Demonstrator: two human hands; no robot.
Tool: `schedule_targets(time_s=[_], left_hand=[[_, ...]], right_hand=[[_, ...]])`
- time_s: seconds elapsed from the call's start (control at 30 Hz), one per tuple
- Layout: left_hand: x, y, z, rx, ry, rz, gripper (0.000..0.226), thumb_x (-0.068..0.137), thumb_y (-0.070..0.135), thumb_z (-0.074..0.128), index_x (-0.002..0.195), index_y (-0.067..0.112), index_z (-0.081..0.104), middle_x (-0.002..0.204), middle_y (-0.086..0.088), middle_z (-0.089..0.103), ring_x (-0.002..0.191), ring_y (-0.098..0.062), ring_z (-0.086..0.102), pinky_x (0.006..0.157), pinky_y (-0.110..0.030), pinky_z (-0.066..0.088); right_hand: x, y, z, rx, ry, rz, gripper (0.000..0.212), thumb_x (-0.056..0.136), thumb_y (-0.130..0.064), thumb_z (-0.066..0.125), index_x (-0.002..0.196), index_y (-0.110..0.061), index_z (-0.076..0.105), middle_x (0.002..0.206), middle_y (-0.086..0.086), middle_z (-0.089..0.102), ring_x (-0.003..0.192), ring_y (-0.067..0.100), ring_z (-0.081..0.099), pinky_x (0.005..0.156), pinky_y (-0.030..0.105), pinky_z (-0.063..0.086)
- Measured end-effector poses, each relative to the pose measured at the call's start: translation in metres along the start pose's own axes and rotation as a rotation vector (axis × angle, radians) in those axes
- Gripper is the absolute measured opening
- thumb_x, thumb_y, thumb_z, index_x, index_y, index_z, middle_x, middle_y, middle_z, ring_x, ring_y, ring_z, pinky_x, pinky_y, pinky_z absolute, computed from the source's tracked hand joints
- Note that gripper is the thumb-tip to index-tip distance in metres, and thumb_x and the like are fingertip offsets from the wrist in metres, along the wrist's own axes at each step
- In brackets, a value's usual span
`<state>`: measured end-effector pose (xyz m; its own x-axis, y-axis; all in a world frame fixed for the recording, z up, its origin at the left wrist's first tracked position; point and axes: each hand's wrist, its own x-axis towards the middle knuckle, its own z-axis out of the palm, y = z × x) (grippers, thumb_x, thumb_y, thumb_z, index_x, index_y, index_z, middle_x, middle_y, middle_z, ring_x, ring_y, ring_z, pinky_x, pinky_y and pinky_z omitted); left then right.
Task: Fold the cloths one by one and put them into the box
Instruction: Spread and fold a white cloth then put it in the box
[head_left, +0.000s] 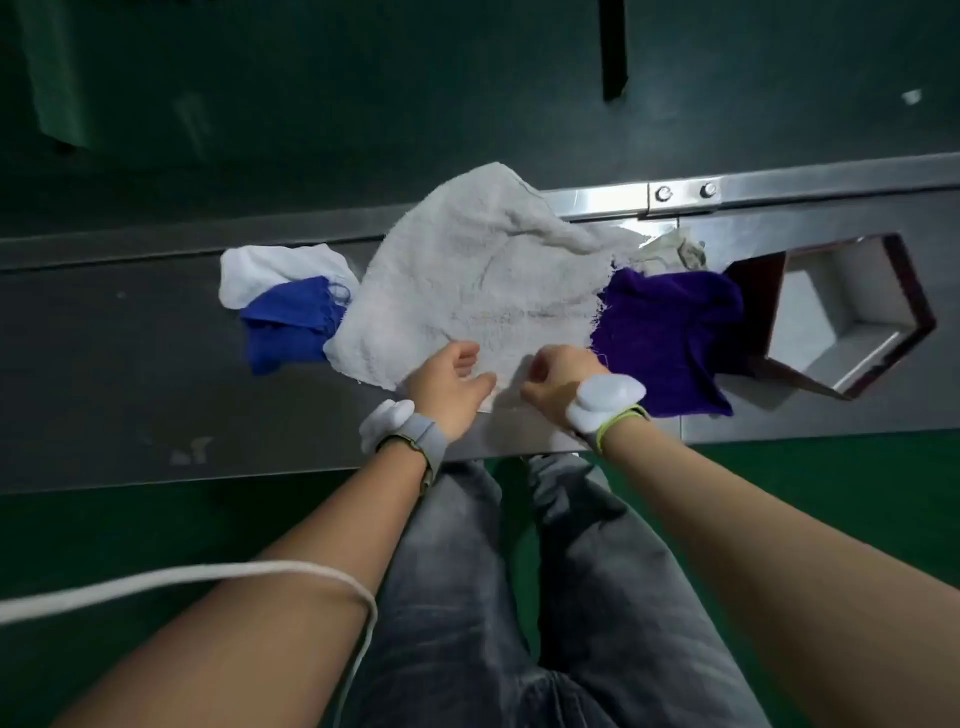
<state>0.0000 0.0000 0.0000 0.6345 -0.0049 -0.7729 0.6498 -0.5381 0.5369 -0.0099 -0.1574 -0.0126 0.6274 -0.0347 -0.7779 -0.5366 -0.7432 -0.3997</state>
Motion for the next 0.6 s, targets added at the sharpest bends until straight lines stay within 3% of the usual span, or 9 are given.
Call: schedule_targets(time_s=[0.1, 0.13, 0.2, 0.3, 0.43, 0.5, 0.6], left_hand=[[0.005, -0.015, -0.006, 0.294, 0.172, 0.096, 0.013, 0.079, 0.028, 0.066, 0.09, 0.024, 0.06, 0.072, 0.011, 0.061, 0.079, -0.02, 0.063, 0.067, -0.02, 0.04], [0.003, -0.018, -0.007, 0.4, 0.149, 0.11, 0.012, 0.078, 0.031, 0.064, 0.087, 0.027, 0.057, 0.072, 0.011, 0.06, 0.077, -0.021, 0.063, 0.065, -0.022, 0.041], [0.005, -0.028, -0.009, 0.625, 0.031, 0.172, 0.02, 0.078, 0.035, 0.063, 0.094, 0.028, 0.054, 0.09, 0.005, 0.063, 0.084, -0.024, 0.062, 0.068, -0.028, 0.046], [0.002, -0.036, -0.006, 0.967, -0.021, 0.361, 0.031, 0.077, 0.04, 0.064, 0.102, 0.027, 0.051, 0.102, -0.004, 0.059, 0.093, -0.03, 0.058, 0.07, -0.036, 0.045], [-0.002, -0.032, 0.007, 1.058, -0.079, 0.572, 0.04, 0.073, 0.046, 0.065, 0.103, 0.026, 0.05, 0.099, -0.003, 0.056, 0.093, -0.029, 0.054, 0.072, -0.039, 0.043], [-0.004, -0.027, 0.013, 1.065, -0.042, 0.632, 0.038, 0.071, 0.045, 0.066, 0.102, 0.027, 0.053, 0.097, -0.002, 0.057, 0.091, -0.028, 0.055, 0.072, -0.039, 0.042], [-0.004, -0.017, 0.011, 0.996, 0.026, 0.651, 0.022, 0.08, 0.028, 0.059, 0.102, 0.024, 0.056, 0.095, -0.002, 0.062, 0.088, -0.029, 0.058, 0.072, -0.039, 0.039]], right_hand=[[-0.002, 0.008, 0.022, -0.384, -0.001, -0.062, 0.038, 0.076, -0.036, 0.066, 0.109, -0.028, 0.049, 0.109, 0.003, 0.059, 0.096, 0.03, 0.057, 0.067, 0.037, 0.05], [-0.006, 0.013, 0.031, -0.468, 0.023, -0.109, 0.042, 0.077, -0.034, 0.067, 0.112, -0.026, 0.044, 0.112, 0.004, 0.054, 0.099, 0.031, 0.053, 0.065, 0.038, 0.048], [-0.005, 0.02, 0.042, -0.524, 0.096, -0.205, 0.036, 0.083, -0.032, 0.062, 0.113, -0.022, 0.044, 0.115, 0.008, 0.05, 0.101, 0.032, 0.049, 0.059, 0.036, 0.042], [-0.009, 0.028, 0.041, -0.56, 0.204, -0.296, 0.021, 0.087, -0.03, 0.057, 0.105, -0.021, 0.061, 0.108, 0.007, 0.059, 0.095, 0.033, 0.055, 0.057, 0.033, 0.042], [-0.028, 0.026, 0.035, -0.442, 0.38, -0.378, 0.017, 0.074, -0.025, 0.068, 0.084, -0.011, 0.066, 0.085, 0.009, 0.065, 0.077, 0.032, 0.059, 0.054, 0.035, 0.046], [-0.037, 0.024, 0.031, -0.343, 0.436, -0.472, 0.018, 0.074, -0.026, 0.058, 0.081, -0.01, 0.061, 0.078, 0.007, 0.061, 0.072, 0.029, 0.055, 0.058, 0.035, 0.042], [-0.047, 0.018, 0.02, -0.197, 0.484, -0.489, 0.021, 0.079, -0.025, 0.045, 0.083, -0.007, 0.055, 0.062, 0.007, 0.058, 0.054, 0.029, 0.052, 0.053, 0.035, 0.044]])
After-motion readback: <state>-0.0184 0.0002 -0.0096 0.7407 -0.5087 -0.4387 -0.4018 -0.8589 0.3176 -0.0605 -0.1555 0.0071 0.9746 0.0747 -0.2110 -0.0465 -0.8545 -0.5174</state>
